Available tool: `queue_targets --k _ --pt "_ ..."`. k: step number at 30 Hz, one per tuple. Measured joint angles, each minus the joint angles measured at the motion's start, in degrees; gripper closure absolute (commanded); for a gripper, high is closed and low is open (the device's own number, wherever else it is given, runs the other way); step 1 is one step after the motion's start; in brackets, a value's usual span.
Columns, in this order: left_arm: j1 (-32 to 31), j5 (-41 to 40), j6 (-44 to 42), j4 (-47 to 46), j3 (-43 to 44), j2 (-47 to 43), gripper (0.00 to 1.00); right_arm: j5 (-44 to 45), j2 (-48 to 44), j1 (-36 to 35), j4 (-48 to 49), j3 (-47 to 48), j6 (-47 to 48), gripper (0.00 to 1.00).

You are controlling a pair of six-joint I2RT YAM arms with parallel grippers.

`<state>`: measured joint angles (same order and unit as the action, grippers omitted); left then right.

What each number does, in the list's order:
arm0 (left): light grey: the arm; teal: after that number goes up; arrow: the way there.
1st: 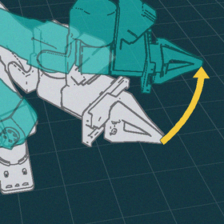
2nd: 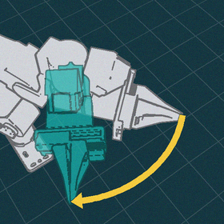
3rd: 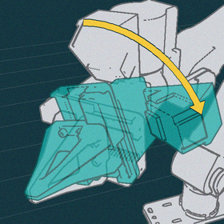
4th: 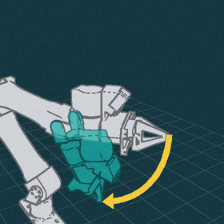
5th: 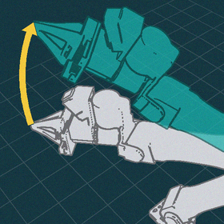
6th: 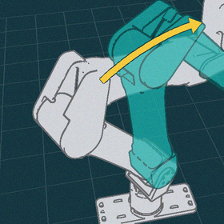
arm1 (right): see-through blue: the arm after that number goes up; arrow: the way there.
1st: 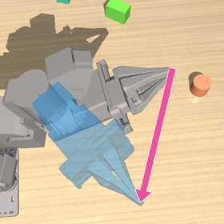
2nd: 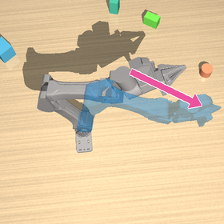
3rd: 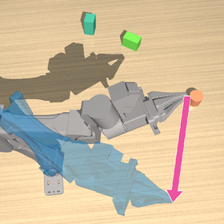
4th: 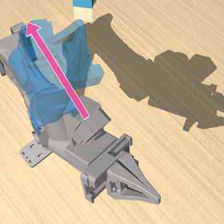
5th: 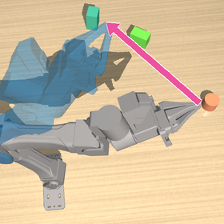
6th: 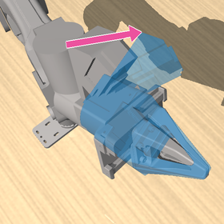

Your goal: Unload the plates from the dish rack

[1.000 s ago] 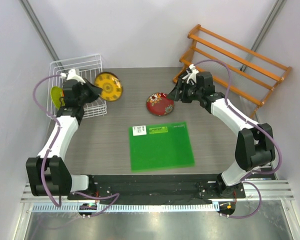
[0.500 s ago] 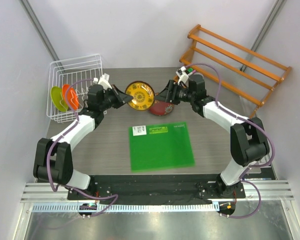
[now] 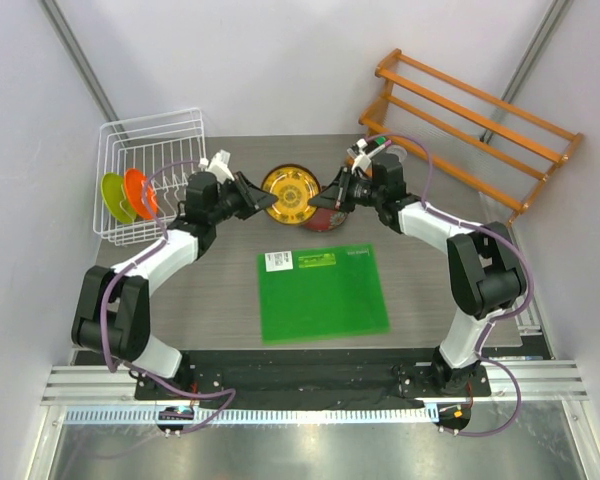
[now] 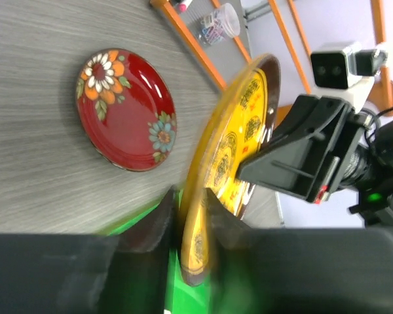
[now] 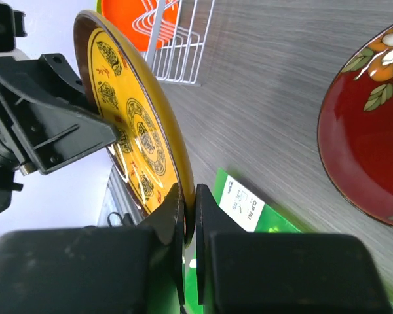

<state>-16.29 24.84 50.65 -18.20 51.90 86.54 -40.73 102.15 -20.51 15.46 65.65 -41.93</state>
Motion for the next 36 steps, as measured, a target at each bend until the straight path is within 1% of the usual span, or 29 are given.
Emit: queue_targets --k 1,5,8,12,15,17,18,20,21,23,28,31,32,33,34,36 --pt "-0.2 -0.2 -0.2 0.2 0.0 0.0 0.43 0.1 0.0 0.0 0.1 0.0 0.1 0.99" --pt "-0.4 -2.4 -2.1 1.9 0.2 -0.2 0.30 3.7 0.0 0.1 -2.4 0.0 2.9 0.99" --pt "-0.5 -6.5 -5.0 6.4 0.3 -1.4 0.28 6.8 0.0 1.1 -5.4 0.0 4.4 0.99" --pt "-0.5 -16.3 -10.6 13.5 0.7 -5.3 0.25 9.8 0.0 5.2 -8.5 0.0 5.6 0.99" --pt "-0.5 -25.3 -15.4 18.1 1.3 -9.9 0.17 11.4 0.7 8.6 -11.0 0.5 6.7 0.99" --pt "-0.5 -31.4 -18.4 19.9 1.6 -13.0 0.13 12.3 2.3 10.2 -12.2 1.6 7.5 0.99" --pt "-0.5 -35.7 -20.2 20.8 1.9 -14.7 0.09 12.6 3.7 10.8 -12.8 2.6 7.8 0.99" --pt "-0.5 -41.0 -22.8 21.7 2.4 -16.4 0.05 12.7 6.1 11.0 -13.7 3.8 8.4 0.99" --pt "-0.5 -43.2 -23.7 22.0 2.5 -16.9 0.01 12.7 7.3 10.9 -14.2 4.4 8.6 0.99" --pt "-0.5 -48.8 -26.3 22.6 2.8 -17.3 0.01 12.5 10.1 10.7 -14.8 5.7 8.9 0.99" --pt "-0.5 -57.9 -30.6 24.5 3.1 -16.3 0.00 11.6 14.8 10.5 -16.3 8.4 8.9 0.97" --pt "-0.4 -61.2 -32.2 25.1 3.2 -15.6 0.00 10.7 16.1 10.5 -16.7 9.7 9.0 0.93" --pt "-0.3 -62.0 -32.7 25.4 3.2 -15.5 0.01 10.2 16.4 10.5 -16.8 10.1 9.0 0.90" --pt "-0.2 -62.6 -33.0 25.5 3.2 -15.3 0.01 9.8 16.6 10.5 -16.8 10.4 9.1 0.78" --pt "-0.1 -63.1 -33.2 25.5 3.2 -15.2 0.01 9.4 16.7 10.4 -16.9 10.6 9.1 0.71" --pt "0.3 -63.6 -33.4 25.6 3.2 -15.0 0.00 8.6 16.7 10.4 -16.9 10.9 9.4 0.63"
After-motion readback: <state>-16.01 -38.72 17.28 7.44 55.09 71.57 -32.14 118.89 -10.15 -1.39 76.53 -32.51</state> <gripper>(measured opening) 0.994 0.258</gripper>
